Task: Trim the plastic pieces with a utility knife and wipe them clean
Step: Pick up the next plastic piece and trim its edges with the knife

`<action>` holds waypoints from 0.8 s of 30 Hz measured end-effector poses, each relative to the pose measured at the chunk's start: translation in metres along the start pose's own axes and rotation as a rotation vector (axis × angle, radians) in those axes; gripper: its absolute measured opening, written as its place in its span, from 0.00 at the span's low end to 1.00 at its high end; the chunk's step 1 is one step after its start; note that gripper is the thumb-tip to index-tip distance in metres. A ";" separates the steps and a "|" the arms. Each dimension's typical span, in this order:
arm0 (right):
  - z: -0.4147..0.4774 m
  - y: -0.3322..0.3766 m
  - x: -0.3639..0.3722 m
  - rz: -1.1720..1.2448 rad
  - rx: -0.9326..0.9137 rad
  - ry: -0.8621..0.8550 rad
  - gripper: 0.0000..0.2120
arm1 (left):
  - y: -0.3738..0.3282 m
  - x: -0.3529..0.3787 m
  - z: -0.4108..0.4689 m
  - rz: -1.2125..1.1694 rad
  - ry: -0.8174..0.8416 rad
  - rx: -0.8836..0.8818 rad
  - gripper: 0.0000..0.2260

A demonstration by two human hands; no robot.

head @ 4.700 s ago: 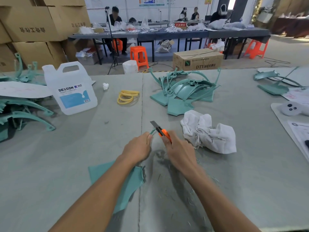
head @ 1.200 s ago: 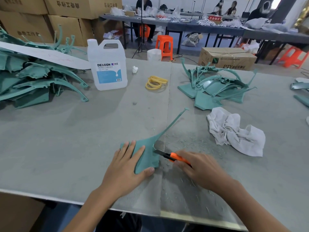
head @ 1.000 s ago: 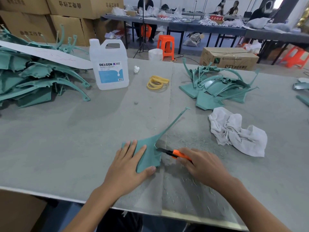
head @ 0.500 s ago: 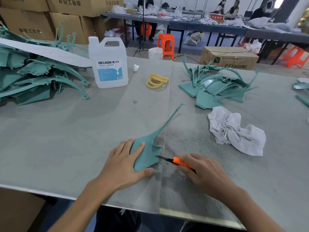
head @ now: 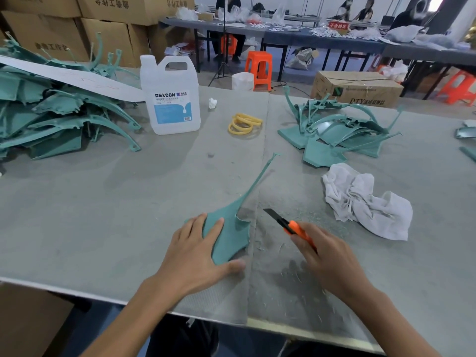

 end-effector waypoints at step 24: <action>0.007 0.072 0.011 0.393 -0.023 0.147 0.19 | -0.002 -0.054 0.005 -0.229 -0.327 0.095 0.15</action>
Point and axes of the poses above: each hand's wrist, its own z-axis towards the middle knuckle, its own x-axis out of the palm, y = z × x, the point moved 7 cm from there along z, towards the middle knuckle, and after that the axes turned 4 degrees about -y, right-handed, at the moved point
